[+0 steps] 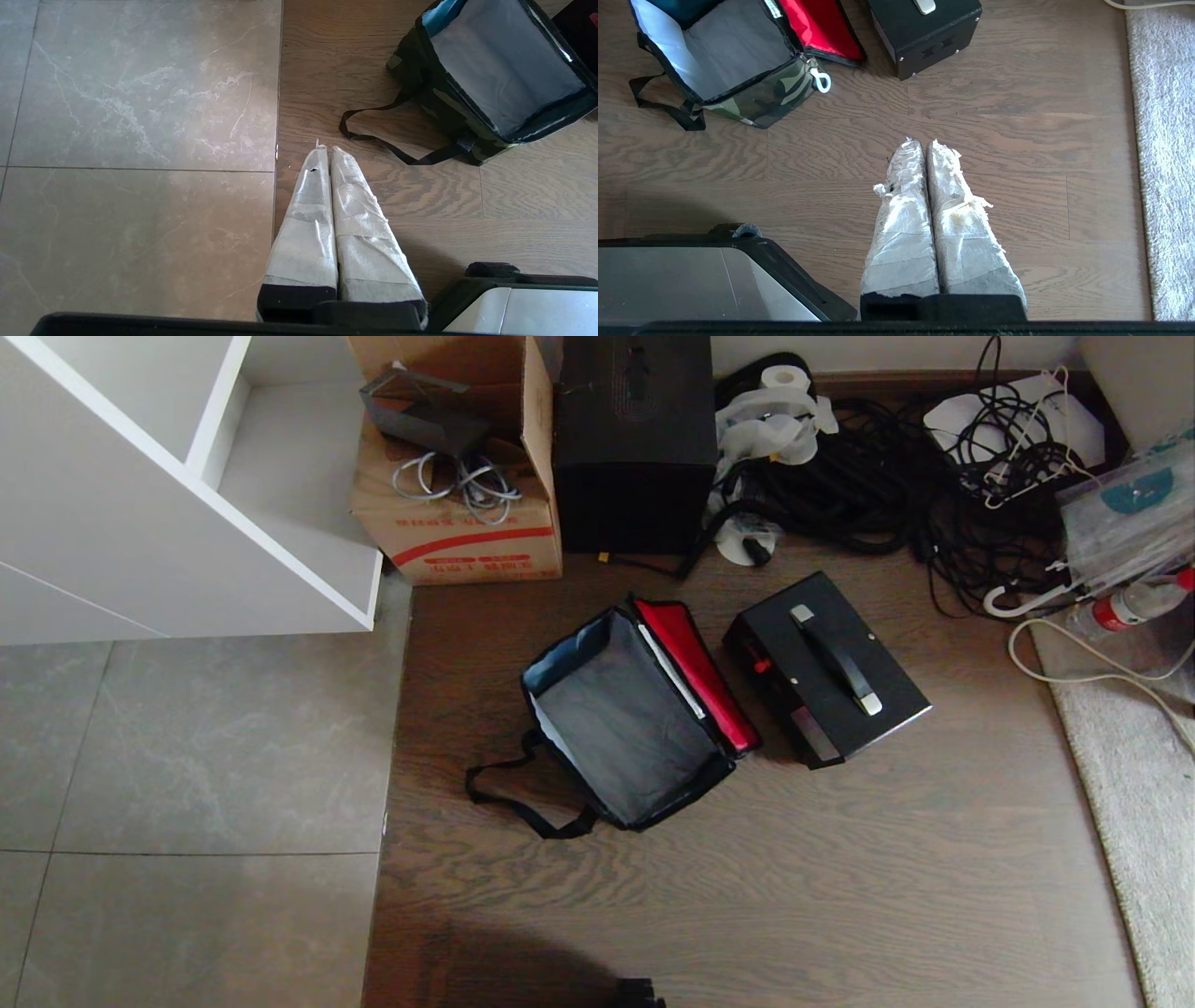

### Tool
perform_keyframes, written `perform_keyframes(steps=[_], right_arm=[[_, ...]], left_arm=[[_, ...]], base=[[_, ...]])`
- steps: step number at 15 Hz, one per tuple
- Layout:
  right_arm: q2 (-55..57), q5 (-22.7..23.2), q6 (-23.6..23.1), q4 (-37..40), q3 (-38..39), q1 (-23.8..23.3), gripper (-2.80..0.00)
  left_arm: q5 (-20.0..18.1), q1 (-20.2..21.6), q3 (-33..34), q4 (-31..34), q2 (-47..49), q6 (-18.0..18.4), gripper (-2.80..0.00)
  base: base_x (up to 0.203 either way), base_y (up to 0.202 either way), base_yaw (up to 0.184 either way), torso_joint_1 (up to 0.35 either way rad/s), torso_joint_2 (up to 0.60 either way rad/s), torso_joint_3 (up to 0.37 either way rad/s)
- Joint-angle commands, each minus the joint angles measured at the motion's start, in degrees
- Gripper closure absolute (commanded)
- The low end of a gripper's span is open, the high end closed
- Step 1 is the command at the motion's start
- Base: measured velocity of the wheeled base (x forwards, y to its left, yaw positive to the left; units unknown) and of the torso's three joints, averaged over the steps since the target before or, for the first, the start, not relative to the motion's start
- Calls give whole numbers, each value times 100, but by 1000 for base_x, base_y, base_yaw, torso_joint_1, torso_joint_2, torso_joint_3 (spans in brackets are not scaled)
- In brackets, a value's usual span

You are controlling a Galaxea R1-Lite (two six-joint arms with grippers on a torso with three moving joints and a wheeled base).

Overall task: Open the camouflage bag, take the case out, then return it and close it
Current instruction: Grip the handle again

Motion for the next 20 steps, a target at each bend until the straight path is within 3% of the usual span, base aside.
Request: perform_keyframes(steps=[1, 20], right_arm=[[9, 2, -4, 4, 0, 0, 0], [9, 2, -4, 4, 0, 0, 0]], left_arm=[[-2, 1, 53, -2, 7, 1, 0], [-2, 1, 53, -2, 7, 1, 0]], base=[[0, 0, 0, 0, 0, 0], [0, 0, 0, 0, 0, 0]])
